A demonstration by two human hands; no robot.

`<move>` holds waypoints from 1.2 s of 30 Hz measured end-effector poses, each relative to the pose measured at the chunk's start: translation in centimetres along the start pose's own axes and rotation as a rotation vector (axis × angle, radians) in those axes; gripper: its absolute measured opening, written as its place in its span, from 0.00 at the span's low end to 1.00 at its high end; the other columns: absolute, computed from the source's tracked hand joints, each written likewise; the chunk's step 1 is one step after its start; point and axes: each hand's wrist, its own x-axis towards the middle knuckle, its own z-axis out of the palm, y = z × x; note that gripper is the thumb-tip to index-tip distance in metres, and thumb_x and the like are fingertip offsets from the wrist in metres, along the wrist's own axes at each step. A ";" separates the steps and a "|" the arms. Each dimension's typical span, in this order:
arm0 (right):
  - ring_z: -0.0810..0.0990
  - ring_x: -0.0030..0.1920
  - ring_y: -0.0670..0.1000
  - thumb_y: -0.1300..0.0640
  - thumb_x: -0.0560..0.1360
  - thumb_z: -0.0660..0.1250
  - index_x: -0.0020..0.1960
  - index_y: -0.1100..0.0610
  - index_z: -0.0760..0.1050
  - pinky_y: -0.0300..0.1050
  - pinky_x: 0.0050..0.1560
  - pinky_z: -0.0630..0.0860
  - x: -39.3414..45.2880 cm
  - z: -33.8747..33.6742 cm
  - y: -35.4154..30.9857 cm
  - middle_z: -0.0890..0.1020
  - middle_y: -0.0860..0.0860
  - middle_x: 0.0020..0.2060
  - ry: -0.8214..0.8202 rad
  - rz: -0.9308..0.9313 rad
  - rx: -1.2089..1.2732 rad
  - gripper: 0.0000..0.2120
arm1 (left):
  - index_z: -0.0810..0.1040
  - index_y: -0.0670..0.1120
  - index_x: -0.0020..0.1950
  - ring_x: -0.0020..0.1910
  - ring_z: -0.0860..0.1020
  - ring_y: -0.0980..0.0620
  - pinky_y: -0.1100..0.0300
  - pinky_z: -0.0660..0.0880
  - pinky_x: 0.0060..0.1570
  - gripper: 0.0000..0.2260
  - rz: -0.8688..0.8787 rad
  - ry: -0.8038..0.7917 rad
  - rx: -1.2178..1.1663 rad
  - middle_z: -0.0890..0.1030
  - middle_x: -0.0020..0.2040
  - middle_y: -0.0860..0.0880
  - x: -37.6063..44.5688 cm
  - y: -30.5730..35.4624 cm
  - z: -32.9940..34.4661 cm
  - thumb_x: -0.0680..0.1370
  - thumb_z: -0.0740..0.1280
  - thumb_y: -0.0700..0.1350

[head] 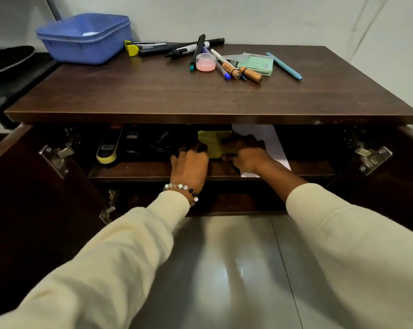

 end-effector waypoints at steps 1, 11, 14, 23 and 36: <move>0.64 0.67 0.57 0.43 0.78 0.61 0.72 0.47 0.62 0.53 0.67 0.61 0.1 -0.1 -0.1 0.68 0.54 0.68 0.004 0.015 -0.005 0.25 | 0.72 0.45 0.67 0.63 0.70 0.37 0.41 0.67 0.60 0.19 0.000 0.005 -0.001 0.75 0.64 0.42 0.1 -0.2 0.1 0.77 0.60 0.34; 0.61 0.70 0.62 0.36 0.75 0.59 0.74 0.50 0.57 0.63 0.68 0.58 -1.0 1.3 0.0 0.62 0.57 0.72 0.126 0.208 -0.011 0.32 | 0.61 0.49 0.76 0.66 0.69 0.38 0.44 0.63 0.64 0.22 0.034 0.030 -0.095 0.68 0.72 0.44 -0.1 -1.7 -0.1 0.82 0.58 0.49; 0.61 0.71 0.63 0.34 0.76 0.54 0.73 0.54 0.60 0.61 0.69 0.57 -1.8 1.2 0.3 0.65 0.60 0.70 0.052 0.349 0.035 0.33 | 0.61 0.50 0.76 0.70 0.65 0.41 0.44 0.58 0.68 0.23 0.060 0.055 -0.090 0.65 0.75 0.48 -0.7 -1.8 0.3 0.82 0.57 0.52; 0.61 0.71 0.62 0.36 0.79 0.46 0.64 0.57 0.72 0.59 0.71 0.52 -3.5 0.5 0.3 0.70 0.60 0.68 -0.012 0.279 0.085 0.31 | 0.61 0.50 0.76 0.75 0.58 0.44 0.39 0.49 0.72 0.23 0.105 0.047 -0.085 0.62 0.76 0.50 -1.5 -1.0 0.5 0.81 0.58 0.52; 0.81 0.33 0.54 0.54 0.76 0.67 0.42 0.62 0.80 0.45 0.34 0.79 -11.0 -13.1 -2.9 0.84 0.57 0.37 -0.359 0.075 0.350 0.10 | 0.78 0.48 0.53 0.34 0.80 0.48 0.53 0.76 0.31 0.12 0.507 0.446 -0.370 0.82 0.37 0.50 -4.3 -0.3 -10.3 0.79 0.59 0.51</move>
